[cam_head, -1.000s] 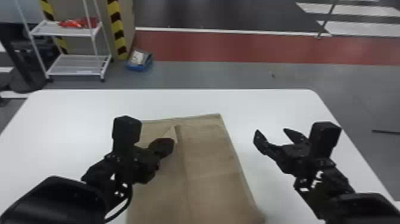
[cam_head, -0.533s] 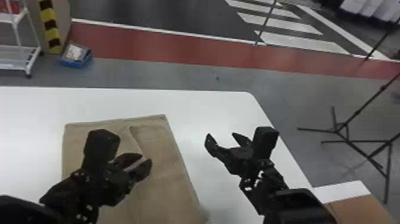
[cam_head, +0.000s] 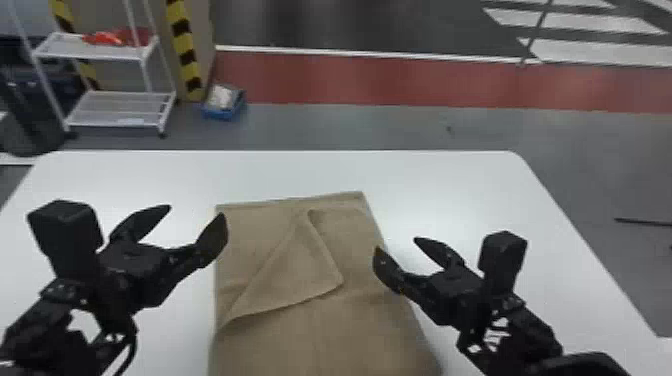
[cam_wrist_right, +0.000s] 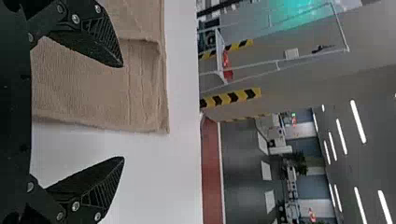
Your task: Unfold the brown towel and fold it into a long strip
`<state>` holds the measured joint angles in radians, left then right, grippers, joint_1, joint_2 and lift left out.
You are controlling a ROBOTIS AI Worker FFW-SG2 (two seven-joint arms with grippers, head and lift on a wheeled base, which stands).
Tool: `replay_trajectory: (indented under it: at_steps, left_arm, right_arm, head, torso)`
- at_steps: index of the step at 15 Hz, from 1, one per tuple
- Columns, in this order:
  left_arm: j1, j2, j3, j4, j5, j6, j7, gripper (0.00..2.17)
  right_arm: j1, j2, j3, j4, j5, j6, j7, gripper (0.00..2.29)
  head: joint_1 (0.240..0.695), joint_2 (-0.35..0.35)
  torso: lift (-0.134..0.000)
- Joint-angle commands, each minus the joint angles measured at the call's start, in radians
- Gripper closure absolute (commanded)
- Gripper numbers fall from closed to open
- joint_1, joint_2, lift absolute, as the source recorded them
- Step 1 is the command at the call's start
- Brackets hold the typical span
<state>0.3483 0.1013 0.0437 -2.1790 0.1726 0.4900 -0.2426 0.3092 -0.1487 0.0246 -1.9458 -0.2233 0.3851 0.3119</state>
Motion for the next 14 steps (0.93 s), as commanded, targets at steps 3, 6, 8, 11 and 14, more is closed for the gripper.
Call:
replay_trajectory:
  at_steps: [3, 6, 8, 11, 14]
  left_arm:
    - [0.052, 0.001, 0.054, 0.148, -0.047, -0.518, 0.157, 0.04]
    - [0.051, 0.001, 0.054, 0.245, -0.047, -0.666, 0.172, 0.04]
    - [0.040, 0.001, 0.054, 0.275, -0.047, -0.681, 0.167, 0.04]
    - [0.020, 0.005, 0.053, 0.301, -0.047, -0.678, 0.155, 0.04]
    - [0.014, 0.014, 0.047, 0.315, -0.048, -0.678, 0.152, 0.04]
  right_arm:
    - [-0.059, 0.001, 0.130, 0.174, 0.032, -0.125, 0.104, 0.32]
    - [-0.067, 0.003, 0.166, 0.196, 0.081, -0.140, 0.102, 0.32]
    - [-0.082, 0.004, 0.170, 0.205, 0.087, -0.119, 0.102, 0.44]
    - [-0.088, 0.004, 0.195, 0.200, 0.121, -0.073, 0.102, 0.47]
    - [-0.116, 0.006, 0.204, 0.202, 0.130, 0.007, 0.102, 0.65]
  head:
    - [0.695, 0.116]
    - [0.695, 0.224]
    - [0.695, 0.241]
    - [0.695, 0.254]
    - [0.695, 0.261]
  torso:
    - [-0.117]
    - [-0.117]
    - [-0.117]
    - [-0.117]
    - [-0.117]
